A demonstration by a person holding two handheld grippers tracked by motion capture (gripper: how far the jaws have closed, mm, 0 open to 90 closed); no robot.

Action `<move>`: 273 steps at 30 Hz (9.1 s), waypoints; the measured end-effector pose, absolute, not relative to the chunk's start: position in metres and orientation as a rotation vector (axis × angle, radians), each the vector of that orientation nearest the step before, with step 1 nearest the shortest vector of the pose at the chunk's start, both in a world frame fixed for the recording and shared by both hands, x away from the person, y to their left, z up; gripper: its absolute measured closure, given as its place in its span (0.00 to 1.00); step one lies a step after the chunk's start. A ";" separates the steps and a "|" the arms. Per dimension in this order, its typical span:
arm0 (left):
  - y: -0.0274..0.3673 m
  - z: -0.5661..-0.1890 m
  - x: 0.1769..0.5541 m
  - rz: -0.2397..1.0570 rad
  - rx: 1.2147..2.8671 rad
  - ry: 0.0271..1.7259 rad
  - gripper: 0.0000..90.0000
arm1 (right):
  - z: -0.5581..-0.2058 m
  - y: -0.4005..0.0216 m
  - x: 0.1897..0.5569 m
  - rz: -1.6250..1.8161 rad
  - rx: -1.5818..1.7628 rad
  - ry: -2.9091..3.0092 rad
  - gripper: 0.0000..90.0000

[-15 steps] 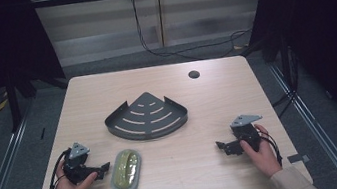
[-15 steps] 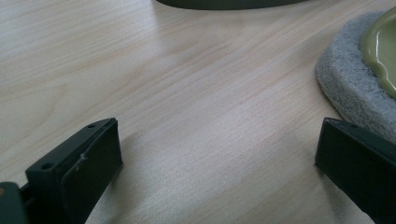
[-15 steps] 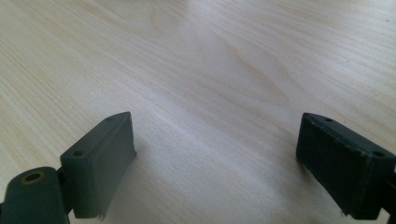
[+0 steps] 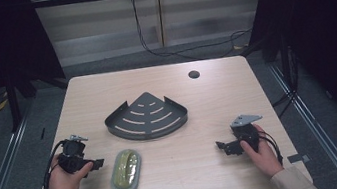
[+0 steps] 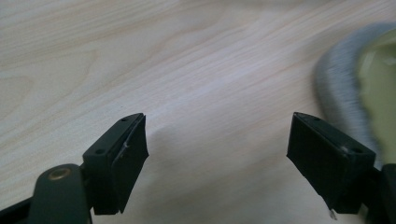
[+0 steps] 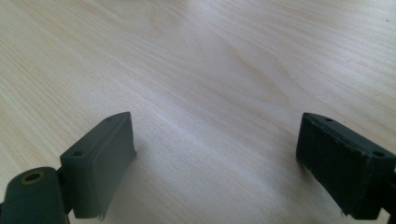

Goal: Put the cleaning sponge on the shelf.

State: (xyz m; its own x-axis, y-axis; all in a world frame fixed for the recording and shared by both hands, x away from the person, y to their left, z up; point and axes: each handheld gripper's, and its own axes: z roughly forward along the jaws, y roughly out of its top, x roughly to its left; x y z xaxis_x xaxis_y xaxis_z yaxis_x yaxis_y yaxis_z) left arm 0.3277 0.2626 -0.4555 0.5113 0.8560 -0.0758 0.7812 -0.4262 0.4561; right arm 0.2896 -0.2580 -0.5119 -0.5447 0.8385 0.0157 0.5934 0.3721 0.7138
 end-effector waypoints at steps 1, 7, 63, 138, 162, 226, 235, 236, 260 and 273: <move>0.263 -0.455 0.328 0.232 2.321 1.345 0.22 | -0.512 -0.258 0.290 0.972 1.252 2.288 0.12; 0.244 -0.420 0.329 0.148 2.359 1.390 0.20 | -0.512 -0.258 0.289 0.971 1.257 2.288 0.12; 0.159 -0.413 0.328 -0.221 2.645 1.328 0.80 | -0.512 -0.258 0.290 0.973 1.252 2.288 0.12; 0.136 -0.324 0.415 -0.112 2.677 1.237 0.80 | -0.512 -0.258 0.290 0.972 1.254 2.286 0.12; 0.125 -0.318 0.445 -0.084 2.682 1.231 0.80 | -0.512 -0.258 0.290 0.973 1.248 2.287 0.12; 0.110 -0.380 0.497 -0.075 2.700 1.191 0.80 | -0.512 -0.258 0.290 0.977 1.248 2.287 0.12; 0.110 -0.388 0.498 -0.070 2.691 1.196 0.80 | -0.512 -0.258 0.290 0.976 1.251 2.284 0.12; 0.111 -0.389 0.499 -0.064 2.690 1.188 0.80 | -0.512 -0.258 0.290 0.978 1.246 2.284 0.12; 0.124 -0.411 0.502 -0.070 2.699 1.192 0.80 | -0.512 -0.258 0.290 0.975 1.254 2.285 0.12; 0.129 -0.419 0.503 -0.071 2.692 1.212 0.80 | -0.512 -0.258 0.290 0.975 1.254 2.285 0.12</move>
